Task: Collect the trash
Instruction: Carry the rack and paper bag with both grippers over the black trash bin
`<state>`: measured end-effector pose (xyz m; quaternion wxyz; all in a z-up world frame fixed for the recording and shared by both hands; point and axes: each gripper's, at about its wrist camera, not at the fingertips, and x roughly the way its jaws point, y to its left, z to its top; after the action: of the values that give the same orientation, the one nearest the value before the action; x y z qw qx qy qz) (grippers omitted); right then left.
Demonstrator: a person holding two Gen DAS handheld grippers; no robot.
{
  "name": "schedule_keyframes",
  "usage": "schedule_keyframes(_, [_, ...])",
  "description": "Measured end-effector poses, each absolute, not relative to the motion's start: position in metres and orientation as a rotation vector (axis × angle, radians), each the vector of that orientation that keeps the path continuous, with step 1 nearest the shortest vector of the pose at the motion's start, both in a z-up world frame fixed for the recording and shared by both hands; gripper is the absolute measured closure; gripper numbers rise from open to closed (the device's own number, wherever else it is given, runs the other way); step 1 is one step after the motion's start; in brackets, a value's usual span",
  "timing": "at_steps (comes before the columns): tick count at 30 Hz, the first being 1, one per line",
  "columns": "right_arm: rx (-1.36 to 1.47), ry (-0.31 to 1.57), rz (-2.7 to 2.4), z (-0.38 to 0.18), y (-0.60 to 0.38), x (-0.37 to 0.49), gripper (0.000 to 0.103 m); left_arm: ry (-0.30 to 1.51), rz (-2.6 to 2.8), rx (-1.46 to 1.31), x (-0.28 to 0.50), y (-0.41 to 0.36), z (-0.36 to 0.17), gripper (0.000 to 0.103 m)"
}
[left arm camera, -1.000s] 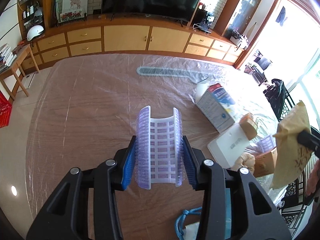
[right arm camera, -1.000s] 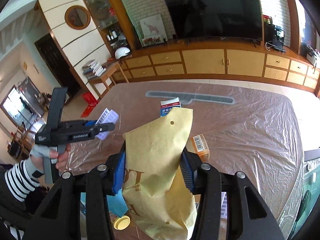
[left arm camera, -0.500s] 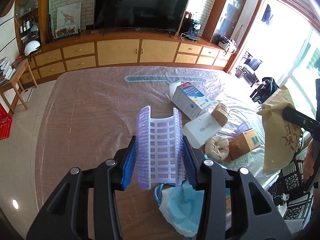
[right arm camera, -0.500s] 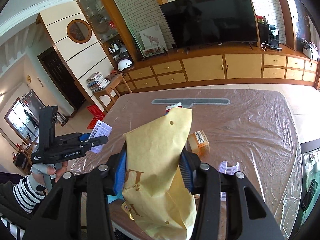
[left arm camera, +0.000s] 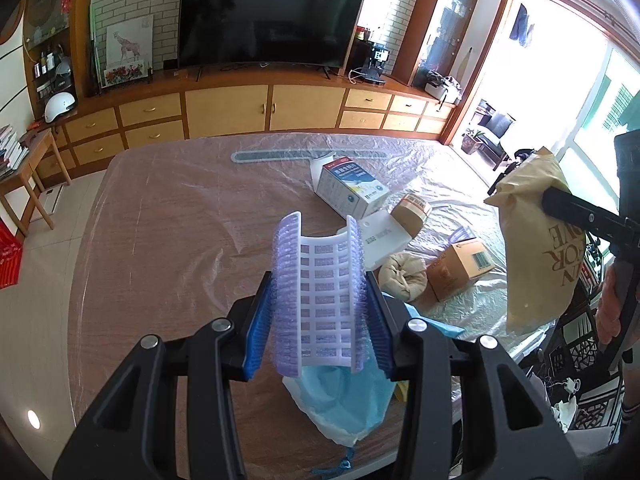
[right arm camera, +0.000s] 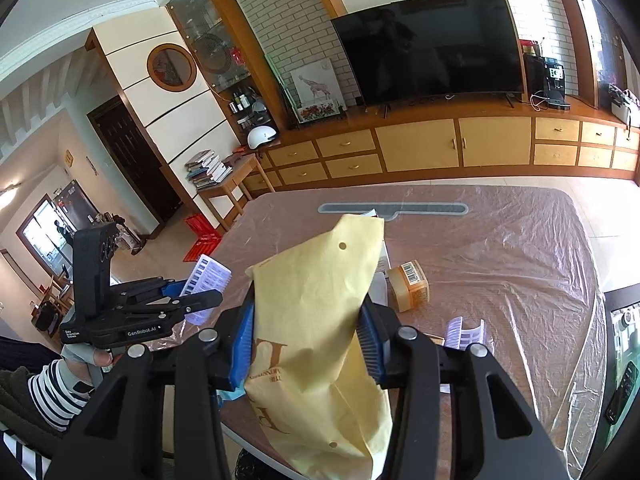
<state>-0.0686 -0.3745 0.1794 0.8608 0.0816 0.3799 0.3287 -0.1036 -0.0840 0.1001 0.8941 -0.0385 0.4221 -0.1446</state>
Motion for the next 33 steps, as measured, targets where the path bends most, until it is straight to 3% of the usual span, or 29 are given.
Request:
schedule_keyframes(21, [0.243, 0.775, 0.78, 0.184, -0.401, -0.142, 0.065, 0.886, -0.381, -0.036, -0.179, -0.113, 0.102, 0.059])
schedule_keyframes(33, [0.267, 0.867, 0.769, 0.16, -0.418, -0.192, 0.065, 0.939, -0.518, 0.036, -0.231, -0.142, 0.086, 0.059])
